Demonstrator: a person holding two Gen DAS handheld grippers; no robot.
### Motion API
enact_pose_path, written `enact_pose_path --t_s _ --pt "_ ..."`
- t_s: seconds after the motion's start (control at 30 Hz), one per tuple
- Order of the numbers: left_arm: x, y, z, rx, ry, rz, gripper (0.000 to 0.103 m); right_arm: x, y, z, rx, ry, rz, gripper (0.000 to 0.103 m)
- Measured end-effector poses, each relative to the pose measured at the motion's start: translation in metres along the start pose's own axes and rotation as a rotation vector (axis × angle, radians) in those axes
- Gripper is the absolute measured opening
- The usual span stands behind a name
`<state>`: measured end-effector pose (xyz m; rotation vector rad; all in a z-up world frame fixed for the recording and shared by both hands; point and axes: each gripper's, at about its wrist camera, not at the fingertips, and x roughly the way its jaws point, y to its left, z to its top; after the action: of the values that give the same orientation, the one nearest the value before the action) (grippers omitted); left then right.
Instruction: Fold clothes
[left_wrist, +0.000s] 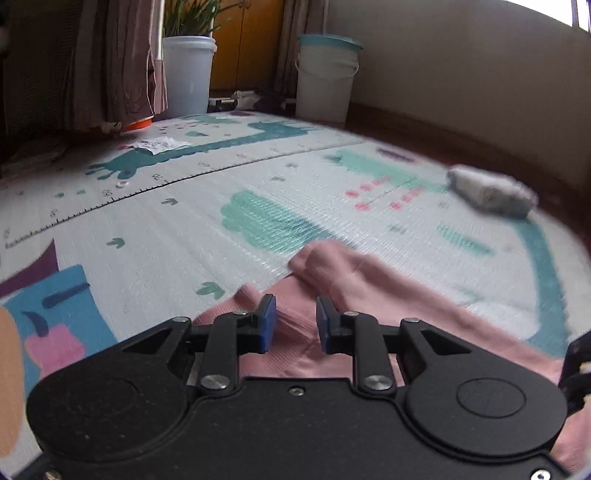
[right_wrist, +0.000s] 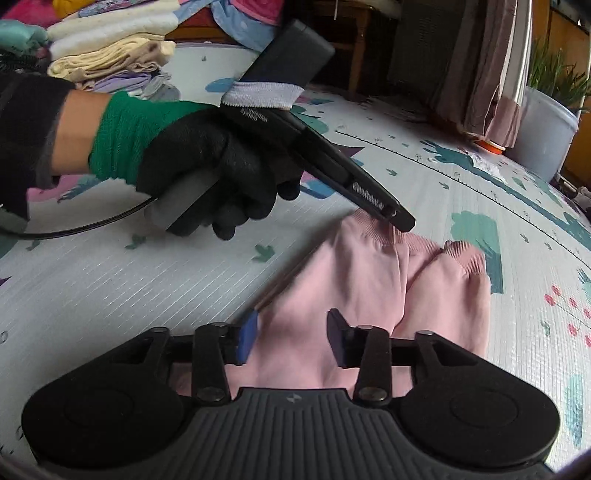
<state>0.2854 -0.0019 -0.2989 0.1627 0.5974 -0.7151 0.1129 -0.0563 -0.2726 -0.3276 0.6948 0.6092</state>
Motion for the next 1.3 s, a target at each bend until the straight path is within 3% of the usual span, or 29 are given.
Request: enact_pose_path --t_s 0.03,0.1,0.2,0.23,0.3,0.43,0.7,0.87,0.93,1.03,1.13,1.2,1.3 --pt "0.010 0.000 -0.004 0.012 0.037 0.006 0.022 0.007 -0.003 0.000 0.015 0.019 -0.002 0.044" --pt "0.020 0.005 -0.008 -0.010 0.038 0.000 0.025 0.018 -0.011 -0.007 0.049 0.057 0.015 0.050" --pt "0.015 0.002 0.000 0.012 0.065 0.013 0.027 0.021 -0.017 -0.007 0.059 0.085 0.036 0.050" --pt "0.006 -0.001 0.002 0.025 0.042 0.028 0.027 0.019 -0.017 -0.002 0.048 0.101 0.039 0.047" --pt "-0.016 0.004 0.000 -0.050 -0.016 0.039 0.027 0.009 -0.023 0.005 0.019 0.079 0.084 0.046" --pt "-0.061 0.001 -0.014 -0.122 -0.073 0.046 0.027 -0.012 -0.054 0.020 -0.151 0.096 0.185 0.046" --pt "-0.108 -0.055 -0.045 -0.045 -0.030 -0.014 0.027 -0.063 -0.105 0.032 -0.472 0.257 0.369 0.041" --pt "-0.098 -0.089 -0.066 -0.044 0.052 -0.095 0.027 -0.084 -0.112 0.004 -0.406 0.246 0.403 0.041" --pt "-0.081 -0.102 -0.080 0.000 0.113 -0.080 0.027 -0.075 -0.111 -0.019 -0.361 0.226 0.390 0.041" --pt "-0.087 -0.118 -0.080 0.091 0.107 -0.032 0.027 -0.047 -0.105 -0.059 -0.275 0.296 0.354 0.043" --pt "-0.124 -0.108 -0.065 -0.002 0.037 -0.018 0.026 -0.068 -0.099 -0.066 -0.237 0.191 0.334 0.040" --pt "-0.141 -0.112 -0.067 0.007 0.032 -0.027 0.026 -0.082 -0.094 -0.072 -0.233 0.143 0.323 0.041" --pt "-0.141 -0.131 -0.084 0.066 0.084 -0.081 0.026 -0.095 -0.084 -0.091 -0.218 0.100 0.277 0.041"
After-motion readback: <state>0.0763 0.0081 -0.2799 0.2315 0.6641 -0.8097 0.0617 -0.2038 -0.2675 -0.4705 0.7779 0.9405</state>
